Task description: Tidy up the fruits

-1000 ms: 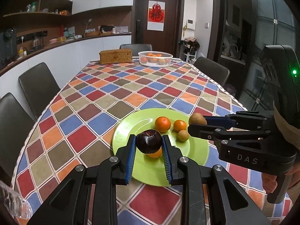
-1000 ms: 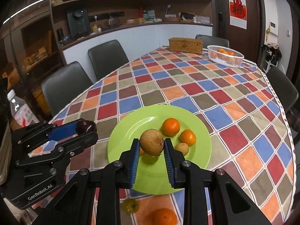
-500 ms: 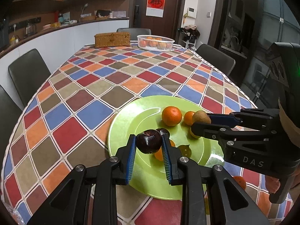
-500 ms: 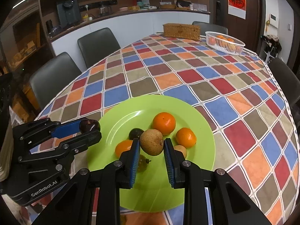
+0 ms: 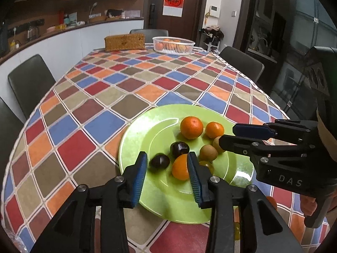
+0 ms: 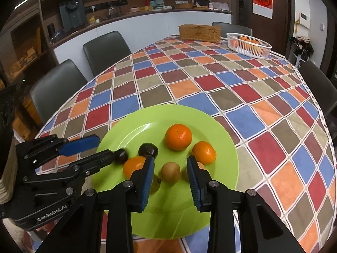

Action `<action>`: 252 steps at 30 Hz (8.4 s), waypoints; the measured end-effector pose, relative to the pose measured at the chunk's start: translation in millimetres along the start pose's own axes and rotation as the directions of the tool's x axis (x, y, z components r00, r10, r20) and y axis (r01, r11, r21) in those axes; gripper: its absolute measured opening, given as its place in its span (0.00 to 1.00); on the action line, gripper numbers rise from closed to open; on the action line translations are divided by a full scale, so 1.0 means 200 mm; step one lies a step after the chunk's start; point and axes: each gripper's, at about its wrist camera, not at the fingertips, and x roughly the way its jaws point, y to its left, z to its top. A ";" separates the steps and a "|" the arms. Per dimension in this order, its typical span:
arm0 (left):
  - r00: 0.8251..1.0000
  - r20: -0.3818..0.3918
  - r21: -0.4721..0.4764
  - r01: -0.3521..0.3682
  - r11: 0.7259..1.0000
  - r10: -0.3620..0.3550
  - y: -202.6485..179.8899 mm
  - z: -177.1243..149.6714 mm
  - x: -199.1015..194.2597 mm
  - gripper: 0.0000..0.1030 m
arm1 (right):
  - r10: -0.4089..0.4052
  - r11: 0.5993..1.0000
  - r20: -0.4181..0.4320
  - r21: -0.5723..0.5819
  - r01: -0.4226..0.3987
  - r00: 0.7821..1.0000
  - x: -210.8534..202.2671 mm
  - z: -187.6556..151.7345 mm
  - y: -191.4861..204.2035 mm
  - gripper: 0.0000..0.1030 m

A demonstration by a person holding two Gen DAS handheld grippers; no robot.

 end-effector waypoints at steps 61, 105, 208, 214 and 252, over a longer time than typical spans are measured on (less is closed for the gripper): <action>0.981 0.189 0.343 -0.030 0.939 -0.038 -0.46 -0.48 -0.58 0.80 | -0.155 0.977 0.209 -0.114 0.181 0.966 -0.71 -0.63 0.16 0.61; 0.987 -0.096 0.268 0.153 0.951 -0.132 -0.43 -0.45 -0.11 0.28 | 0.031 0.999 -0.032 -0.037 -0.032 0.999 -0.20 -0.63 0.00 0.40; 0.998 -0.051 0.014 -0.039 0.999 0.039 0.02 0.10 0.11 0.40 | -0.024 0.995 0.007 0.100 0.023 1.000 0.04 0.00 -0.09 0.48; 0.996 -0.004 0.041 -0.085 0.996 0.085 -0.05 0.08 -0.06 0.43 | -0.050 0.993 0.063 0.111 0.043 0.997 -0.12 -0.04 -0.08 0.48; 0.963 0.243 -0.013 -0.117 0.993 0.116 -0.44 -0.39 -1.05 0.85 | -0.195 0.978 0.273 0.122 0.167 0.942 -1.10 -0.67 0.19 0.69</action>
